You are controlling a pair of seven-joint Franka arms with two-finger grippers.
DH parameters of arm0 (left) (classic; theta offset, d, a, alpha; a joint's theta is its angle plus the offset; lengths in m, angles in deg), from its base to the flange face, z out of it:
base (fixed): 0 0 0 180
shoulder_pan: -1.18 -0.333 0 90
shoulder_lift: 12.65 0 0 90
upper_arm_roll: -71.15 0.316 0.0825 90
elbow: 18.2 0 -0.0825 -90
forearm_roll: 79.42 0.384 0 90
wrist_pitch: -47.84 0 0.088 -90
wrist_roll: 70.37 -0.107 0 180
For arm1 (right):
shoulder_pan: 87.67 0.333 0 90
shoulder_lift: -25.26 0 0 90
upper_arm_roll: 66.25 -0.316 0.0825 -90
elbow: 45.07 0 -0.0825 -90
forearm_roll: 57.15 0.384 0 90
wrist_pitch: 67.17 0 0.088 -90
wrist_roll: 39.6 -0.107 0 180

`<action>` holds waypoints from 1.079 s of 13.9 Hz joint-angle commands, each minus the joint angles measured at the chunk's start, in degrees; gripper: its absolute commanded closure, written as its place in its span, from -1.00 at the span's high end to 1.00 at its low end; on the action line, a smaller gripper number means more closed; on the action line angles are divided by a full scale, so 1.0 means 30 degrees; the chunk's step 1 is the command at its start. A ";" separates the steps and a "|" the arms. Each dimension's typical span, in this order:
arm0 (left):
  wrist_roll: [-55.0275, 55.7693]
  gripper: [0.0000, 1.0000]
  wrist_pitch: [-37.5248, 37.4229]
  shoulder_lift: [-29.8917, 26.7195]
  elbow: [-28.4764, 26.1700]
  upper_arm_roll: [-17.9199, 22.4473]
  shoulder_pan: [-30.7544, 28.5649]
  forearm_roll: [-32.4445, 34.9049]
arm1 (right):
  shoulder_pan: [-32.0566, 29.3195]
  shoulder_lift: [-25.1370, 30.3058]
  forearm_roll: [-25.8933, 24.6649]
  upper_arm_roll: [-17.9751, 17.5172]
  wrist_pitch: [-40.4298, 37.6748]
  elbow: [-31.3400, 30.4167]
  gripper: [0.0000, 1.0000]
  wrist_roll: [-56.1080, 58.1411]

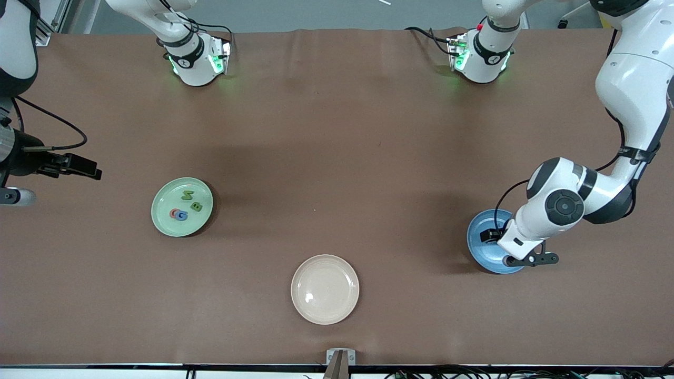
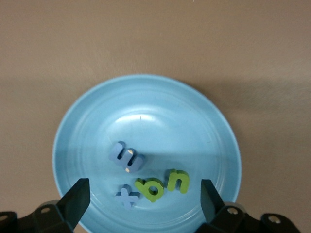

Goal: Sort upper and lower case letters into plates

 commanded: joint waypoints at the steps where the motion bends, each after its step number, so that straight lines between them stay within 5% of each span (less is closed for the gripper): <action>1: -0.0929 1.00 -0.1599 -0.0650 0.0869 -0.0466 -0.0091 -0.0275 | -0.0582 -0.0326 0.0138 -0.0276 -0.0729 0.0900 1.00 -0.0354; 9: -0.2923 1.00 -0.7950 -0.1994 0.5290 -0.2837 -0.0149 -0.0798 | -0.0786 -0.0121 0.0166 -0.0248 -0.1960 0.0871 1.00 -0.0471; 13: -0.2894 1.00 -1.0247 -0.4624 0.6645 -0.3104 -0.0528 -0.3432 | -0.0993 0.0054 0.0022 -0.0510 -0.2283 0.0551 1.00 -0.0412; 15: -0.2894 1.00 -1.1178 -0.6092 0.6645 -0.3133 -0.1025 -0.3993 | -0.1720 0.0406 -0.0124 -0.1589 -0.2078 0.0168 1.00 -0.0413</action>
